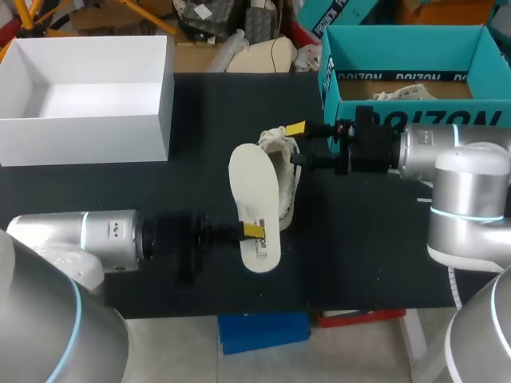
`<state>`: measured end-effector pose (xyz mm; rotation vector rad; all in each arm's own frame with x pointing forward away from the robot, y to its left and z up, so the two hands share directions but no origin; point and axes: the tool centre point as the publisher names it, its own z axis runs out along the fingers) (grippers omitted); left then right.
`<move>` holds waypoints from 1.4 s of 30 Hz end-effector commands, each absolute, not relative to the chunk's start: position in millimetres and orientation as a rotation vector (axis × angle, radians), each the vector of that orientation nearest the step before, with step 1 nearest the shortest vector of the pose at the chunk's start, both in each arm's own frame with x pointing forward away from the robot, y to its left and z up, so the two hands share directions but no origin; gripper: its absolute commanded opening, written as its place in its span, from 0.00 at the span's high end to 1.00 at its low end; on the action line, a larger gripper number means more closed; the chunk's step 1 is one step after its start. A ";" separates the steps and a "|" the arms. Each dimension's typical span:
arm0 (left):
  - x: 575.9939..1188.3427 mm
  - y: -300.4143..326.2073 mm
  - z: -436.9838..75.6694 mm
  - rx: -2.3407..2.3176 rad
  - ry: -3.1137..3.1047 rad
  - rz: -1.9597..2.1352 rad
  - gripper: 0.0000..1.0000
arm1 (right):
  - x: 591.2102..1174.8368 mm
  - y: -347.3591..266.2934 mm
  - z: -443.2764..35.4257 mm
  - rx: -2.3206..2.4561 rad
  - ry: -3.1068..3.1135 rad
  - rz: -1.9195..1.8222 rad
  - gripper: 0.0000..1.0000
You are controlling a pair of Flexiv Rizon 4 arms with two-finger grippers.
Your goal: Take the shoe out of the shoebox, open the shoe tongue, remove and reinsert the insole, then place the shoe into the shoebox
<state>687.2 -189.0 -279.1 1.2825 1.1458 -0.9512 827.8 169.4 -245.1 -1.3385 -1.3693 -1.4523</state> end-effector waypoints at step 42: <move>780.4 -205.8 -261.9 1.254 1.136 -1.027 1.00 | 828.0 175.1 -244.5 -1.073 -1.442 -1.120 0.00</move>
